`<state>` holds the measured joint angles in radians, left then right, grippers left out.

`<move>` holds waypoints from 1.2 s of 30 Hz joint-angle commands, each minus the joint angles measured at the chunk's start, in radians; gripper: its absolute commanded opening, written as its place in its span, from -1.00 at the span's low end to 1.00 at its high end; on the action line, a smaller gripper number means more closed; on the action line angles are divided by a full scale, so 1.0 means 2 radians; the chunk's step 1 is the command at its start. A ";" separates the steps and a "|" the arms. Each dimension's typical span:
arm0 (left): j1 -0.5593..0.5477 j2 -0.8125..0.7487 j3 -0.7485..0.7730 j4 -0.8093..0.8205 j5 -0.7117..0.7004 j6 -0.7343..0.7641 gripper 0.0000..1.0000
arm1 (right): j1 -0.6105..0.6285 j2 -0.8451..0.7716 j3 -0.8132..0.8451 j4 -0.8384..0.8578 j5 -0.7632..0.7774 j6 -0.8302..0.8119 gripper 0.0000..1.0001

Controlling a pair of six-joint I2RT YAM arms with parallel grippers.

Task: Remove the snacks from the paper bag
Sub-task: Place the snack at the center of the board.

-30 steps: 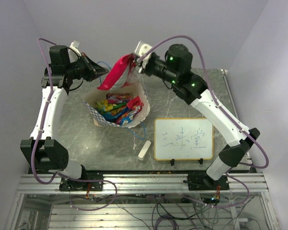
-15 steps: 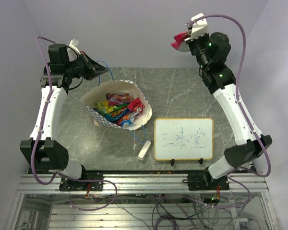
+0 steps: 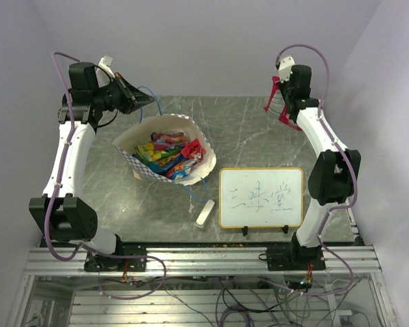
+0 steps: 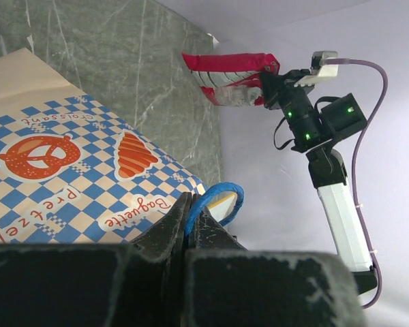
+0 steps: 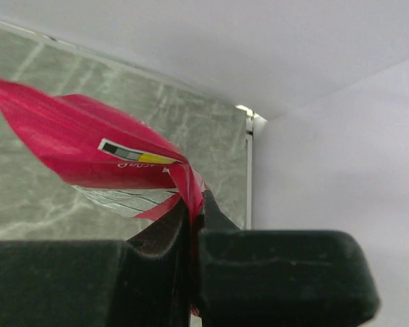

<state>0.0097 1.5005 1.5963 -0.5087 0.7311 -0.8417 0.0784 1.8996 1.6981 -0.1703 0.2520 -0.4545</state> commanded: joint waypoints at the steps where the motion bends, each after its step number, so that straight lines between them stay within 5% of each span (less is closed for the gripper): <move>1: 0.008 0.007 0.015 0.013 0.015 0.005 -0.86 | -0.019 -0.010 0.008 0.052 0.022 -0.021 -1.00; 19: 0.013 0.020 0.017 0.018 0.024 0.001 -0.86 | 0.002 0.034 -0.060 0.020 0.098 0.021 -1.00; 36: 0.013 0.008 0.001 0.023 0.027 -0.007 -0.86 | 0.114 0.107 -0.051 0.009 0.167 0.042 -0.95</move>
<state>0.0284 1.5394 1.5963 -0.4976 0.7567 -0.8463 0.2722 2.0521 1.5555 -0.1242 0.5434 -0.4187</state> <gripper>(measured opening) 0.072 0.017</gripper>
